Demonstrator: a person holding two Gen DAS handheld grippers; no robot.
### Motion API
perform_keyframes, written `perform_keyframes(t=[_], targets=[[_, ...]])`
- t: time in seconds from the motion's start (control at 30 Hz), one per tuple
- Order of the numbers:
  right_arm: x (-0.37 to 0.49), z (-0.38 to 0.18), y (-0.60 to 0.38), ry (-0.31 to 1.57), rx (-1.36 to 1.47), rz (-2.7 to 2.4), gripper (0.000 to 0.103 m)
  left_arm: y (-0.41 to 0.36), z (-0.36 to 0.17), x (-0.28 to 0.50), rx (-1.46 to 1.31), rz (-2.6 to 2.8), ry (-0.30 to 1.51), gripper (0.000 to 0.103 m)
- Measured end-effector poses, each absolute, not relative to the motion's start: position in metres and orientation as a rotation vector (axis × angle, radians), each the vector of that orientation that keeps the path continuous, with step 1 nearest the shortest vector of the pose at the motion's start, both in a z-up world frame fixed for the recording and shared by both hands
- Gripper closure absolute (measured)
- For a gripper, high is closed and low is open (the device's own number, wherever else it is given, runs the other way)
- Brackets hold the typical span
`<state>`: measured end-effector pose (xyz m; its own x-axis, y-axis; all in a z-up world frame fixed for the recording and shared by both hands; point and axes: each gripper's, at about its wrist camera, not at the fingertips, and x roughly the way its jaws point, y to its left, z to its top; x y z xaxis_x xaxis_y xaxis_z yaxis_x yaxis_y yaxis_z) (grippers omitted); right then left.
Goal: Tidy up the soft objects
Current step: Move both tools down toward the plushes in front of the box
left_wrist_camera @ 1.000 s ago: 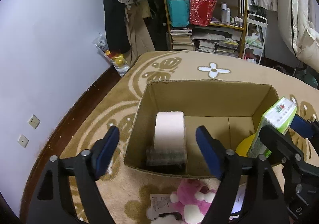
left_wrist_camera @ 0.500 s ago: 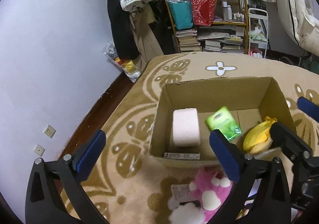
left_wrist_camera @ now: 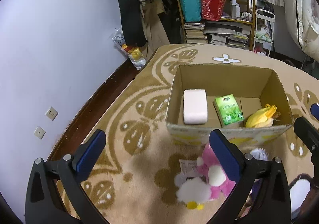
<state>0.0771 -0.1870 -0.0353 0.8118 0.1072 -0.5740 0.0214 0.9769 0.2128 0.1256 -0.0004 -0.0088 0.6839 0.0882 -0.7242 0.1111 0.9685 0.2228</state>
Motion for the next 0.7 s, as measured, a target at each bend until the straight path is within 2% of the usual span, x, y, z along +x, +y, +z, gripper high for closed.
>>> perform_keyframes(t=[0.7], targets=[[0.032, -0.053, -0.179, 0.744, 0.262, 0.007, 0.0, 0.018, -0.015, 0.082, 0.21, 0.013, 0.903, 0.0]])
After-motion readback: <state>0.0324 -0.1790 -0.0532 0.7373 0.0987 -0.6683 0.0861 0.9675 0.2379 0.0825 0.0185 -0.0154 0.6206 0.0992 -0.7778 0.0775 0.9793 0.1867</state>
